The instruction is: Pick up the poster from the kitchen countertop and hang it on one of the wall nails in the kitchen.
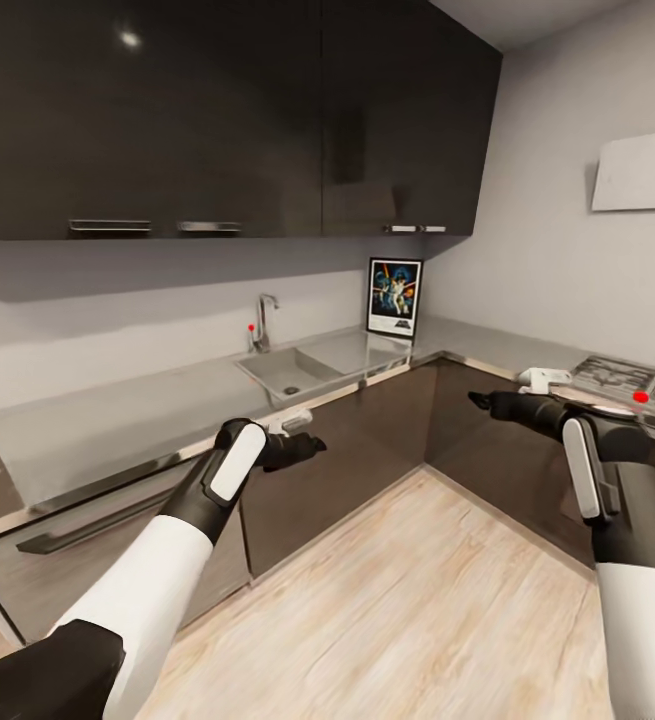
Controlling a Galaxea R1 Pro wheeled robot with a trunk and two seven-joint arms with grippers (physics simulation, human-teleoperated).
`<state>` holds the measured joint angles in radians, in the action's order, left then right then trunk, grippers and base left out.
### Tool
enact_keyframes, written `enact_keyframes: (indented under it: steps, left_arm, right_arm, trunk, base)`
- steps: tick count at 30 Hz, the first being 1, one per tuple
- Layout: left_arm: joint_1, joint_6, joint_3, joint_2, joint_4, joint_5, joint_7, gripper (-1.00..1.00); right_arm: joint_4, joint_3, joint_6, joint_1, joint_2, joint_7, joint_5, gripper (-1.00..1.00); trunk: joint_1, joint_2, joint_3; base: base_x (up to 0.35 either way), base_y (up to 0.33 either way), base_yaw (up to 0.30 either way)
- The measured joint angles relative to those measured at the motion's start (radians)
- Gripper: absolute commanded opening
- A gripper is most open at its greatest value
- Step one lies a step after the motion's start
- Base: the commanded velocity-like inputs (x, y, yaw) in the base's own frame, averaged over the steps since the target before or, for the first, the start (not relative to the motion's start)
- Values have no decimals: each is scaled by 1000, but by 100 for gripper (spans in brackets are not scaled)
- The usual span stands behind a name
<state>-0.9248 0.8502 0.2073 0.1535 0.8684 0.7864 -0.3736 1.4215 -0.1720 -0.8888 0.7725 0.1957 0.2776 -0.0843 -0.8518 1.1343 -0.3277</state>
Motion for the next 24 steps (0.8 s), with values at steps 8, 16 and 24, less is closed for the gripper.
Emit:
enact_keyframes:
  steps: [8, 16, 24]
  left_arm:
    - [2, 3, -33, -9, -1, 3, 5, 100]
    - [2, 5, -51, -11, -1, 1, 5, 100]
    - [2, 4, -53, -11, -1, -1, 4, 100]
  right_arm:
    - [-23, -5, 0, 7, 4, -2, -2, 100]
    - [-61, -6, 6, 12, 0, -3, -3, 100]
    - [-149, -9, 42, 56, 10, 1, -3, 100]
  trunk:
    - [0, 0, 0]
    - [0, 0, 0]
    - [0, 0, 0]
  base:
    - [337, -169, 53]
    - [336, -169, 258]
    - [336, -169, 169]
